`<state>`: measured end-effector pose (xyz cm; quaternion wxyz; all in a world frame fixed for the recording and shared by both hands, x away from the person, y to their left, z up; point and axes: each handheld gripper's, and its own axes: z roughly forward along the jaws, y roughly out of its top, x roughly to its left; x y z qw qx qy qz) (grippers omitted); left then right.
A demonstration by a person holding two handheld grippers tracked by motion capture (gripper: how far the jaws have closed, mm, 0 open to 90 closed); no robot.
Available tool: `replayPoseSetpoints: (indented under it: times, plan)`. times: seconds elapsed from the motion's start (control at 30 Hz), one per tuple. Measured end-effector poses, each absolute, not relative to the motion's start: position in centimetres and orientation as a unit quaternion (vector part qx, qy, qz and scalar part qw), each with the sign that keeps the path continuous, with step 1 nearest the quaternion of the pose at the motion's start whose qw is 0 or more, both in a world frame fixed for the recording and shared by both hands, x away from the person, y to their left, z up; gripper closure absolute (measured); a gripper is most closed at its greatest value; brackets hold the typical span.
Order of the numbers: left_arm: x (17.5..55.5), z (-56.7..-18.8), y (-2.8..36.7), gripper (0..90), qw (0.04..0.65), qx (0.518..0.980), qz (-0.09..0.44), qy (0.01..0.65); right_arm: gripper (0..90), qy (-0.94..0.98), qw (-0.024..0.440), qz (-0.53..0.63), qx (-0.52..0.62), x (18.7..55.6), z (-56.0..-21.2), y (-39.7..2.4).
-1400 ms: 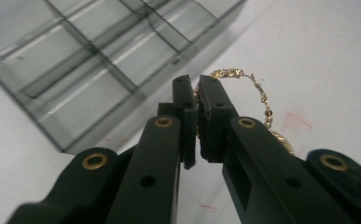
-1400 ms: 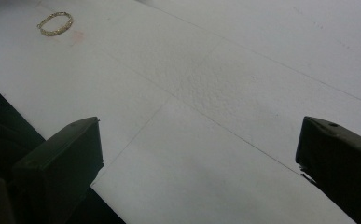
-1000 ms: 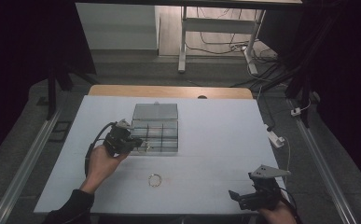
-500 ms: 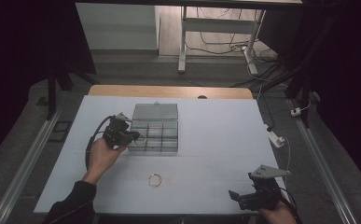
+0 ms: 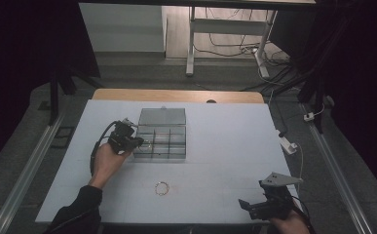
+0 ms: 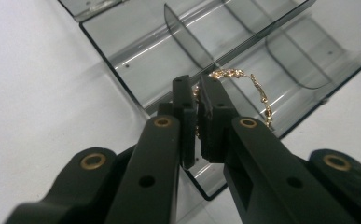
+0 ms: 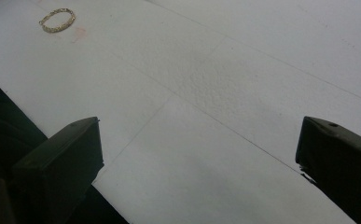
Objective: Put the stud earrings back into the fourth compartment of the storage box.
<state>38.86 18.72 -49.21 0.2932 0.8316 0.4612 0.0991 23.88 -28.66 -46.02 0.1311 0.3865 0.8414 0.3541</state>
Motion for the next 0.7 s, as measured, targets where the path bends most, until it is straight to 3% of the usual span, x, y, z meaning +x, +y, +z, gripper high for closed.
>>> replayPoseSetpoints:
  times: [0.3, 0.5, 0.6, 0.63, 0.7]
  plan:
    - [39.1, -49.9, 18.5, 80.3, 0.282, 0.838, 0.097, 0.457, 1.0, 0.842, 0.131, 0.355, 0.384, 23.9, -46.0, -28.7]
    - [38.6, -48.9, 18.6, 67.4, 0.309, 0.834, 0.104, 0.445, 1.1, 0.841, 0.132, 0.357, 0.385, 23.8, -46.0, -28.7]
    - [38.2, -48.6, 18.6, 55.9, 0.333, 0.833, 0.096, 0.431, 1.0, 0.84, 0.132, 0.358, 0.385, 23.8, -46.0, -28.7]
    - [38.0, -48.5, 18.6, 48.1, 0.341, 0.833, 0.1, 0.424, 1.1, 0.84, 0.133, 0.359, 0.384, 23.8, -46.0, -28.7]
    - [37.5, -48.4, 18.5, 45.5, 0.348, 0.834, 0.112, 0.413, 1.1, 0.84, 0.133, 0.359, 0.384, 23.8, -46.0, -28.7]
